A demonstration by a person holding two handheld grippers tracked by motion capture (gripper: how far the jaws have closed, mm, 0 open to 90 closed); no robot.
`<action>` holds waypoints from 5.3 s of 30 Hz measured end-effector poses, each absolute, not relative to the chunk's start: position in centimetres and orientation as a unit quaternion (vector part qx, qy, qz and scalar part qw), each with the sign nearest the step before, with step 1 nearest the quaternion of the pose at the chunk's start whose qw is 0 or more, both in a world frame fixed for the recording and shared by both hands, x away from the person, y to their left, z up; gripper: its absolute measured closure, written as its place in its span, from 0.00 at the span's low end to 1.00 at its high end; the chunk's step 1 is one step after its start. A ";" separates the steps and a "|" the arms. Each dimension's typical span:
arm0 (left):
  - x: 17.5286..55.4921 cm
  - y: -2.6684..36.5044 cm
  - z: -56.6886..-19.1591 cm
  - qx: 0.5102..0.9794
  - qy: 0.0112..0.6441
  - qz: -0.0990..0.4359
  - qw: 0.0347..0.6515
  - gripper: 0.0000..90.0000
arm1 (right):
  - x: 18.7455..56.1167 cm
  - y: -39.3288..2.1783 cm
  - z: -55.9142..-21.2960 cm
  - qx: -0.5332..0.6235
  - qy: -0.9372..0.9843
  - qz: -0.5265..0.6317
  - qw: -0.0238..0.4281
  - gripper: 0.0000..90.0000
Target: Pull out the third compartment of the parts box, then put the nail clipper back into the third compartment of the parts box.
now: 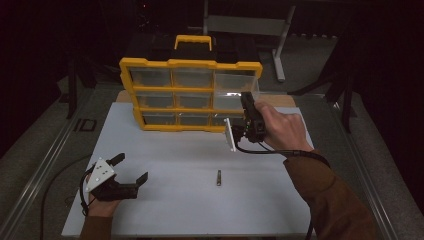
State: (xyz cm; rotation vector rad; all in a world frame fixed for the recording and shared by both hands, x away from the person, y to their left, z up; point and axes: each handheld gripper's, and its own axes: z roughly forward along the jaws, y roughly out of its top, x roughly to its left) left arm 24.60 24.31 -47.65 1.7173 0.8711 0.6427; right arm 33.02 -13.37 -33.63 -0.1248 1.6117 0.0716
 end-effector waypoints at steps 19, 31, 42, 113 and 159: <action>24.6 24.3 -47.7 0.718 0.365 0.269 0.528 0.00 | 32.9 -13.2 -34.3 -0.050 0.717 0.045 0.694 0.73; 24.7 24.2 -47.7 0.720 0.365 0.267 0.526 0.00 | 32.9 -13.9 -35.6 -0.022 0.704 0.071 0.706 0.39; 24.7 24.2 -47.7 0.720 0.365 0.268 0.525 0.00 | 32.5 -14.7 -37.4 0.047 0.710 0.116 0.693 0.19; 24.5 24.1 -47.6 0.713 0.406 0.255 0.511 0.00 | 28.5 -22.9 -44.8 0.394 0.710 0.451 0.370 0.16; 28.7 18.4 -44.9 0.746 0.433 0.198 0.467 0.00 | 27.1 -26.7 -44.6 0.435 0.674 0.451 0.391 0.16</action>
